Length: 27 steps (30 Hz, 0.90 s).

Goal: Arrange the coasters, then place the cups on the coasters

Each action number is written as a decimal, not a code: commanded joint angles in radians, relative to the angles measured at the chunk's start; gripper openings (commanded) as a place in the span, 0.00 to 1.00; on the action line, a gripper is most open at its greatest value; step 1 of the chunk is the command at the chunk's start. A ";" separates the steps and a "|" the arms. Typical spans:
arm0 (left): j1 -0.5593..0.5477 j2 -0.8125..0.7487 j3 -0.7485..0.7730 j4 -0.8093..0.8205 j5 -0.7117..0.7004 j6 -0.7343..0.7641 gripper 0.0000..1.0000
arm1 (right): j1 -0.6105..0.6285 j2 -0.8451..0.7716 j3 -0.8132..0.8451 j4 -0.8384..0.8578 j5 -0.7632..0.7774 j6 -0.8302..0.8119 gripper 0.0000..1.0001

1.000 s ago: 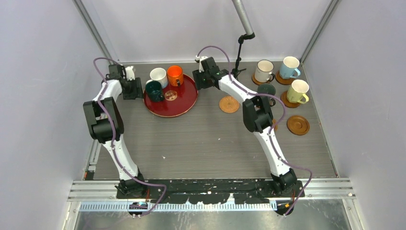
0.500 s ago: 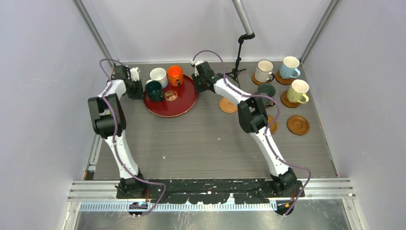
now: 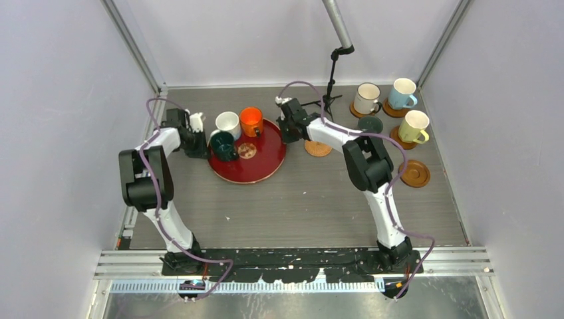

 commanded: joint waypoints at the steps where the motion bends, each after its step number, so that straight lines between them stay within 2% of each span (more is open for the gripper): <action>1: -0.006 -0.136 -0.109 -0.088 0.011 0.134 0.00 | 0.016 -0.153 -0.192 -0.066 -0.041 -0.058 0.00; 5: -0.032 -0.239 -0.215 -0.111 -0.003 0.175 0.00 | 0.037 -0.249 -0.339 -0.054 -0.052 -0.044 0.01; 7: -0.048 -0.286 -0.255 -0.122 -0.012 0.184 0.03 | 0.045 -0.281 -0.379 -0.060 -0.042 -0.032 0.07; 10: -0.075 -0.336 -0.289 -0.146 -0.032 0.186 0.07 | 0.047 -0.326 -0.407 -0.076 -0.029 -0.017 0.23; 12: -0.077 -0.364 -0.302 -0.156 -0.048 0.168 0.15 | 0.048 -0.361 -0.421 -0.077 0.007 -0.023 0.40; 14: -0.075 -0.390 -0.297 -0.173 -0.074 0.152 0.21 | 0.047 -0.403 -0.432 -0.081 0.026 -0.044 0.50; 16: -0.070 -0.417 -0.283 -0.196 -0.093 0.139 0.32 | 0.048 -0.444 -0.427 -0.100 0.022 -0.063 0.54; 21: -0.034 -0.516 -0.246 -0.232 -0.117 0.098 0.59 | 0.076 -0.492 -0.347 -0.176 0.006 -0.051 0.55; 23: -0.031 -0.560 -0.243 -0.226 -0.158 0.079 0.74 | 0.108 -0.476 -0.297 -0.207 0.015 -0.023 0.55; 25: -0.030 -0.604 -0.238 -0.223 -0.194 0.055 0.94 | 0.142 -0.451 -0.245 -0.231 0.029 0.006 0.56; 27: -0.025 -0.643 -0.232 -0.218 -0.224 0.024 0.99 | 0.176 -0.417 -0.195 -0.248 0.045 0.025 0.56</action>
